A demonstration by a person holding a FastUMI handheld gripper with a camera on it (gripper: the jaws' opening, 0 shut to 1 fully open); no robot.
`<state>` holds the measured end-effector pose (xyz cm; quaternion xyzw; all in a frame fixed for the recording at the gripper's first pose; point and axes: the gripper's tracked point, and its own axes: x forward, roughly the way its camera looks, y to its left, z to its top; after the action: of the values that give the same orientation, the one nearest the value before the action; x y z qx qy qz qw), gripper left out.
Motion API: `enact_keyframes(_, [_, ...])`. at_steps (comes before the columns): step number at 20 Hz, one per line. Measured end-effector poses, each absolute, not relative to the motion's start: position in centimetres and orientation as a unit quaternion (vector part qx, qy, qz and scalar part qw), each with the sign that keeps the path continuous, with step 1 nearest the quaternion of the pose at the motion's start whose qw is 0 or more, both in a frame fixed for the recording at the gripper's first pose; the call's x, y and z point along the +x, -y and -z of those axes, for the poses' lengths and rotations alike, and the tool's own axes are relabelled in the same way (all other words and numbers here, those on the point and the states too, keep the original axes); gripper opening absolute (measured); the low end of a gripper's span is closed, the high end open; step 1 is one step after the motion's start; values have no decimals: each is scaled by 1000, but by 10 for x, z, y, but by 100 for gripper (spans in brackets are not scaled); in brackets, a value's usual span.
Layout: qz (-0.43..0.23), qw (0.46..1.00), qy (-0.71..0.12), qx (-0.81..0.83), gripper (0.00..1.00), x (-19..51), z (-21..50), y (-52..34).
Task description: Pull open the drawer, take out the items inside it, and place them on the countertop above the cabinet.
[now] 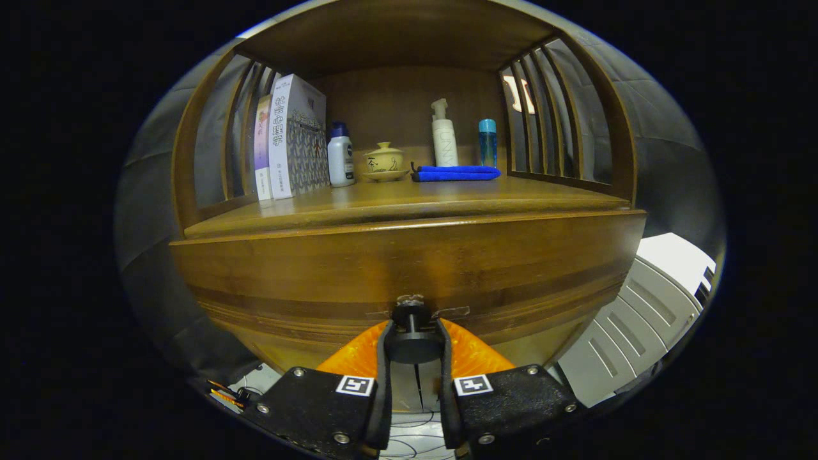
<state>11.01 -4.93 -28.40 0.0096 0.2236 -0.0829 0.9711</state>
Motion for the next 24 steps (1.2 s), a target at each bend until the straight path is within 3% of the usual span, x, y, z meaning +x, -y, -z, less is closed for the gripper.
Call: enact_keyframes(24, [68,969,-237,25,31,-45,275,29])
